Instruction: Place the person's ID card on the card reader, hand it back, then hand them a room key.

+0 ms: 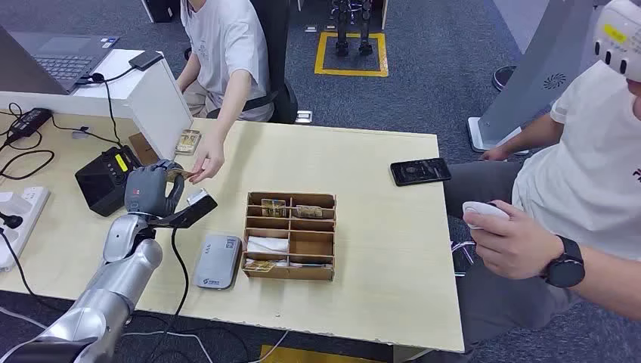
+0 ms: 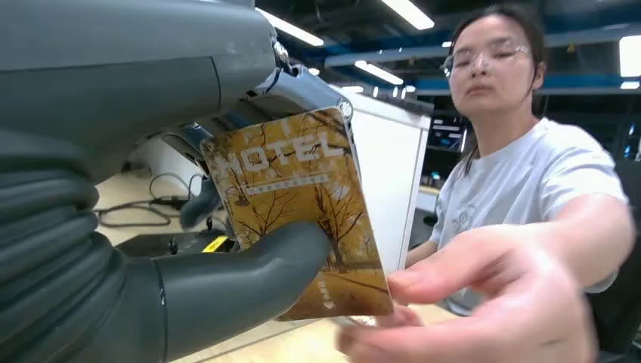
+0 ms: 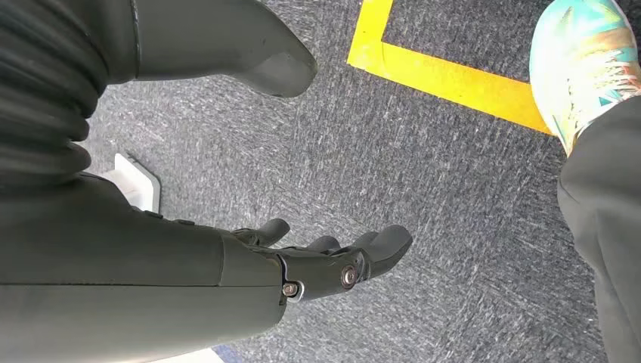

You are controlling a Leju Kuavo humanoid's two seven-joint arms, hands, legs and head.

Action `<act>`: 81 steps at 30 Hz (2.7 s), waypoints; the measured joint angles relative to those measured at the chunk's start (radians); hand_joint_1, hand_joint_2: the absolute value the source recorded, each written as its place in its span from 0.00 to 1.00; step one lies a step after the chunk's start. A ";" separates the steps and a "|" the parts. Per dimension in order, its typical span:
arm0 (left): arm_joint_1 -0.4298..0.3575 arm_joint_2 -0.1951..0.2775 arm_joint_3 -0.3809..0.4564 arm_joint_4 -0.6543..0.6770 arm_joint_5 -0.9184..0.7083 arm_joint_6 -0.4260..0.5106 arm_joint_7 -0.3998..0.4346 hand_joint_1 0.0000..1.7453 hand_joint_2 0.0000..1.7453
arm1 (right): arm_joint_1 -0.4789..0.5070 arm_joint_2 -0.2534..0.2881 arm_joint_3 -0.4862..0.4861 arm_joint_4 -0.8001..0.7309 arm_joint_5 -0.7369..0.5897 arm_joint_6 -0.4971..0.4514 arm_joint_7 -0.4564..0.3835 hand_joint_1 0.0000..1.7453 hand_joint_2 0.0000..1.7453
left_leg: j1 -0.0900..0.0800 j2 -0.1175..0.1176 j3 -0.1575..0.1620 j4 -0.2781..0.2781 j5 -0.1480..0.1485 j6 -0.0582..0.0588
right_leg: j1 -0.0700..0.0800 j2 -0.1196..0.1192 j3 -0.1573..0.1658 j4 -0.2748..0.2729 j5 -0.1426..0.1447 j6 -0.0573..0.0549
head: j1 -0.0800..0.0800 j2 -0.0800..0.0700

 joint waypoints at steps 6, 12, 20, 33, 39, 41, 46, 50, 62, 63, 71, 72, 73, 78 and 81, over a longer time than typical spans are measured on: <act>0.024 0.000 0.000 -0.042 0.099 -0.046 -0.064 1.00 1.00 | 0.000 0.000 -0.004 0.000 0.012 0.002 0.000 0.00 1.00 | 0.000 0.000 0.000 0.000 0.000 0.000 | 0.000 0.000 0.000 0.000 0.000 0.000 | 0.000 0.000; 0.041 0.000 0.009 -0.076 0.120 -0.058 -0.077 1.00 1.00 | 0.000 0.000 -0.009 0.000 0.012 0.005 -0.001 0.00 1.00 | 0.000 0.000 0.000 0.000 0.000 0.000 | 0.000 0.000 0.000 0.000 0.000 0.000 | 0.000 0.000; 0.050 -0.008 0.026 -0.109 0.218 -0.147 -0.066 1.00 1.00 | -0.001 0.000 -0.017 0.000 0.012 0.006 0.000 0.00 1.00 | 0.000 0.000 0.000 0.000 0.000 0.000 | 0.000 0.000 0.000 0.000 0.000 0.000 | 0.000 0.000; 0.128 -0.027 0.087 -0.264 0.488 -0.407 0.005 1.00 1.00 | 0.000 0.002 -0.048 0.000 0.014 -0.001 -0.002 0.00 1.00 | 0.000 0.000 0.000 0.000 0.000 0.000 | 0.000 0.000 0.000 0.000 0.000 0.000 | 0.000 0.000; 0.164 -0.015 0.122 -0.265 0.514 -0.436 -0.003 1.00 1.00 | 0.001 0.002 -0.059 0.000 0.012 -0.006 -0.007 0.00 1.00 | 0.000 0.000 0.000 0.000 0.000 0.000 | 0.000 0.000 0.000 0.000 0.000 0.000 | 0.000 0.000; 0.181 -0.012 0.129 -0.270 0.523 -0.462 0.013 1.00 1.00 | 0.001 0.002 -0.064 0.000 0.011 -0.006 -0.006 0.00 1.00 | 0.000 0.000 0.000 0.000 0.000 0.000 | 0.000 0.000 0.000 0.000 0.000 0.000 | 0.000 0.000; 0.237 0.009 0.147 -0.306 0.591 -0.586 0.061 1.00 1.00 | 0.002 0.003 -0.080 0.000 0.008 -0.009 -0.006 0.00 1.00 | 0.000 0.000 0.000 0.000 0.000 0.000 | 0.000 0.000 0.000 0.000 0.000 0.000 | 0.000 0.000; 0.299 0.030 0.162 -0.352 0.681 -0.699 0.088 1.00 1.00 | 0.004 0.004 -0.092 0.000 0.008 -0.012 0.000 0.00 1.00 | 0.000 0.000 -0.001 0.000 0.000 0.000 | 0.000 0.000 -0.001 0.000 -0.001 0.000 | 0.000 0.000; 0.425 0.053 0.170 -0.516 0.889 -0.808 0.168 1.00 1.00 | 0.007 0.007 -0.117 0.000 0.010 -0.024 -0.001 0.00 1.00 | 0.000 0.000 -0.001 0.000 0.000 0.000 | 0.000 0.000 -0.001 0.000 -0.001 0.000 | 0.000 0.000; 0.428 0.054 0.170 -0.524 0.905 -0.809 0.176 1.00 1.00 | 0.007 0.007 -0.118 0.000 0.011 -0.024 -0.001 0.00 1.00 | 0.000 0.000 -0.001 0.000 0.000 0.000 | 0.000 0.000 -0.001 0.000 -0.001 0.000 | 0.000 0.000; 0.438 0.056 0.171 -0.556 0.928 -0.811 0.190 1.00 1.00 | 0.007 0.010 -0.123 0.000 0.011 -0.024 -0.001 0.00 1.00 | 0.000 0.000 -0.001 0.000 0.000 0.000 | 0.000 0.000 -0.001 0.000 -0.001 0.000 | 0.000 0.000; 0.438 0.056 0.171 -0.558 0.931 -0.812 0.192 1.00 1.00 | 0.007 0.011 -0.123 0.000 0.011 -0.024 -0.001 0.00 1.00 | 0.000 0.000 -0.001 0.000 0.000 0.000 | 0.000 0.000 -0.001 0.000 -0.001 0.000 | 0.000 0.000; 0.439 0.056 0.171 -0.559 0.939 -0.815 0.194 1.00 1.00 | 0.007 0.011 -0.123 0.000 0.012 -0.024 0.000 0.00 1.00 | 0.000 0.000 -0.001 0.000 0.000 0.000 | 0.000 0.000 -0.001 0.000 -0.001 0.000 | 0.000 0.000; 0.463 0.062 0.171 -0.569 0.998 -0.834 0.208 1.00 1.00 | 0.008 0.011 -0.123 0.000 0.014 -0.024 0.007 0.00 1.00 | 0.000 0.000 -0.001 0.000 0.000 0.000 | 0.000 0.000 -0.001 0.000 -0.001 0.000 | 0.000 0.000; 0.480 0.058 0.168 -0.577 0.970 -0.816 0.208 1.00 1.00 | 0.008 0.011 -0.123 0.000 0.016 -0.024 0.010 0.00 1.00 | 0.000 0.000 -0.001 0.000 0.000 0.000 | 0.000 0.000 -0.001 0.000 -0.001 0.001 | 0.000 0.000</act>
